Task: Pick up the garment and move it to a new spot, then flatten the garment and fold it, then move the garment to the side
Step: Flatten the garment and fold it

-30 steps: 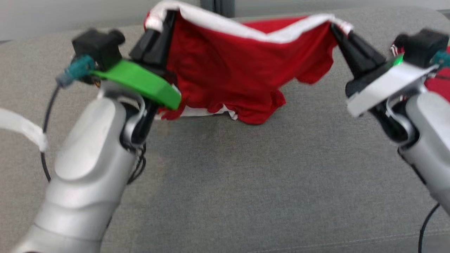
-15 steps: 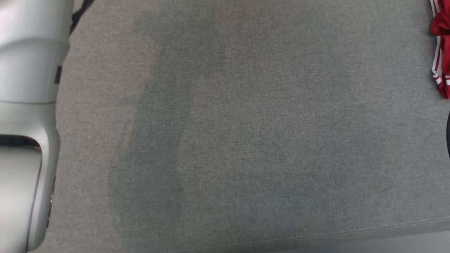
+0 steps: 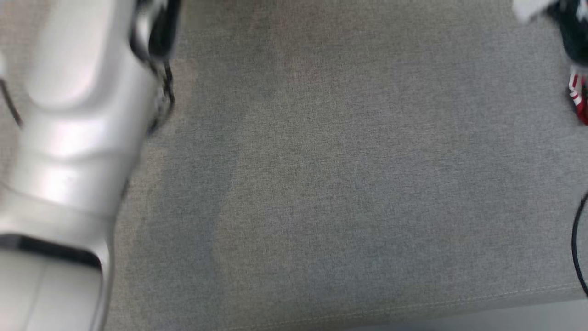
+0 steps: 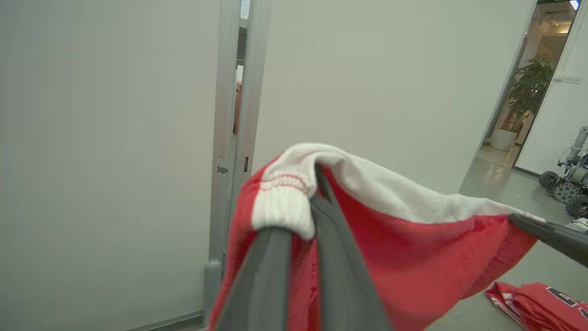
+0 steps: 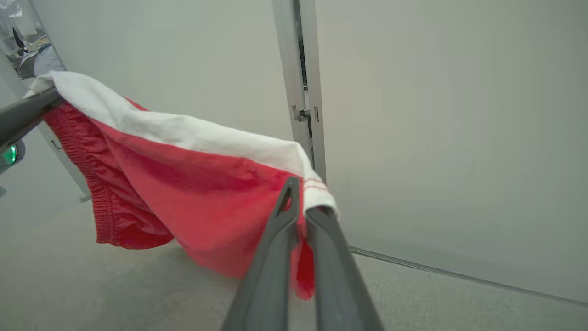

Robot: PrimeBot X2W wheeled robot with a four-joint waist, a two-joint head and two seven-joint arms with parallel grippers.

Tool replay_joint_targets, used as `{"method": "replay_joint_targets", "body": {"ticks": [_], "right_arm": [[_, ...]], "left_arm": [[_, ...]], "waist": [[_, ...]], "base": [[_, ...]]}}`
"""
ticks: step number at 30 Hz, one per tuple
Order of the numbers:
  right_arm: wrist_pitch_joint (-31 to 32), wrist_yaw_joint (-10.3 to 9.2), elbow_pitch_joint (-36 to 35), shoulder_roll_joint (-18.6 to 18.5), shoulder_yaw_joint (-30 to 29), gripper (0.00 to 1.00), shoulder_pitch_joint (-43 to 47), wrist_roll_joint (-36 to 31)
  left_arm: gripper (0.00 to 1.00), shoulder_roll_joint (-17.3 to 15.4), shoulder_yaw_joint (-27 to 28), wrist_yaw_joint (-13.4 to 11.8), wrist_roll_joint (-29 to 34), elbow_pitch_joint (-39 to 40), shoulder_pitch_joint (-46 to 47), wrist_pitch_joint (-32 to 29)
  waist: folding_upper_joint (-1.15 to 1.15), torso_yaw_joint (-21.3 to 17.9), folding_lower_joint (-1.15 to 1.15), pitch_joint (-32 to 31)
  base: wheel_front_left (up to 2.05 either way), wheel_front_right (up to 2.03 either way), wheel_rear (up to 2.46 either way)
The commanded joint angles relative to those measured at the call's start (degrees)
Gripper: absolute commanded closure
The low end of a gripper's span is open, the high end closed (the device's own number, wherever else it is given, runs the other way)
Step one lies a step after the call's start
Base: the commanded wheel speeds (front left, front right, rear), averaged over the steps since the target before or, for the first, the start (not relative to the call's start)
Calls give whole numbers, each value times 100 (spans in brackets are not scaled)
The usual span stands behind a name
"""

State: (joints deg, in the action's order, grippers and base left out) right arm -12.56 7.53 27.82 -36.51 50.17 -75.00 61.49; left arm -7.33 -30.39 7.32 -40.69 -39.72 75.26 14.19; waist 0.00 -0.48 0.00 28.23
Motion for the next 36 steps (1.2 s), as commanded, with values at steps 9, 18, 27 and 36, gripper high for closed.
{"method": "replay_joint_targets", "body": {"ticks": [9,18,27,36], "right_arm": [[-265,-9,-933,-703,435,100,2221,160],[-264,-9,-1549,-880,86,100,4017,-104],[-266,-9,-2119,-790,-435,100,5705,-241],[-257,-9,-2544,-685,-1107,100,6521,-555]], "left_arm": [[100,-137,6,-332,393,1477,-3256,94],[100,-321,-116,-521,634,2462,-5440,97],[100,-733,-264,-602,575,3012,-6445,-62],[100,-890,-209,-731,499,3382,-6769,-68]], "waist": [[0,137,0,-594],[0,163,0,-1185],[0,187,0,-1541],[0,156,0,-1646]], "base": [[0,0,0],[0,0,0],[0,0,0],[0,0,0]]}}
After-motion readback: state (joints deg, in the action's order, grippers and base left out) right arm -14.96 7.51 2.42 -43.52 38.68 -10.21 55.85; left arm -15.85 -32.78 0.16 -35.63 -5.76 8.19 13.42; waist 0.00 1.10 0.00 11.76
